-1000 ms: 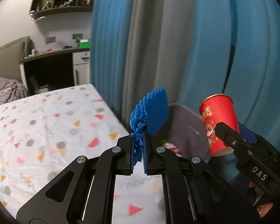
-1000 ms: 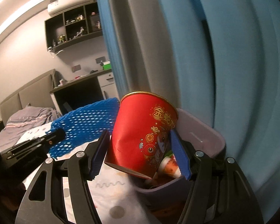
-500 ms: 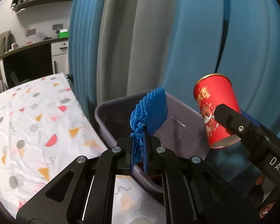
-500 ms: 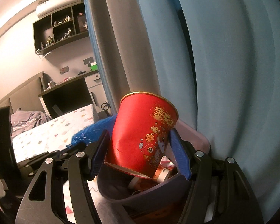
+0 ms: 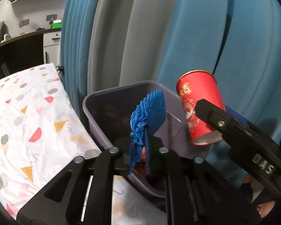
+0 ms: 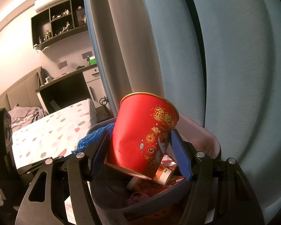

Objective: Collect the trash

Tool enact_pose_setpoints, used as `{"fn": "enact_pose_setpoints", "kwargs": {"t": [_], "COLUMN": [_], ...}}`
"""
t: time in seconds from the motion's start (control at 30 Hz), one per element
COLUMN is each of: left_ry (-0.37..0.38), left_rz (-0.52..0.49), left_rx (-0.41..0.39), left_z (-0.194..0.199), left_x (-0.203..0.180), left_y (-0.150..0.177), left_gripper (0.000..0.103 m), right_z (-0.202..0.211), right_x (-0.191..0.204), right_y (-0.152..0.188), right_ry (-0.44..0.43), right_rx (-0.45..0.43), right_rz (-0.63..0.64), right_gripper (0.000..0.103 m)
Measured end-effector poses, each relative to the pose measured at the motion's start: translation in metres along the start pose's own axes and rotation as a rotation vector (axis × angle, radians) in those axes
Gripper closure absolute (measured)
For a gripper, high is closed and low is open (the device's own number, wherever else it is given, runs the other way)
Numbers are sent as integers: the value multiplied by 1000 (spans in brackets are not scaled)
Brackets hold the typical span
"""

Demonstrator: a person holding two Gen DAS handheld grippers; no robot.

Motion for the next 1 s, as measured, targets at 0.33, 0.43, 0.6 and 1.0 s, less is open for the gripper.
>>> {"fn": "enact_pose_setpoints", "kwargs": {"t": [0.33,0.43,0.6,1.0], "left_ry": [-81,-154,-257,-440], "left_rz": [68,70,67,84], "left_rx": [19,-8,-66,-154], "left_z": [14,30,62,141], "left_x": [33,43,53,71], "left_y": [17,18,20,35], "left_gripper": [23,16,8,6], "right_z": [-16,-15,-5,50], "right_x": [-2,2,8,36], "right_y": [0,-1,-1,15], "right_ry": [5,0,9,51], "right_rx": [30,27,2,-102], "right_rz": [2,16,43,123], "right_gripper": [36,31,26,7]}}
Point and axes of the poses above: each gripper's, at about its wrist camera, not at the fingertips, and z roughly against the way its jaws point, x to its left, y to its underside, the point moved 5 cm from there along -z, roughly the way its jaws point, and after that the axes turned 5 degrees about -z, right-handed, at the moved point
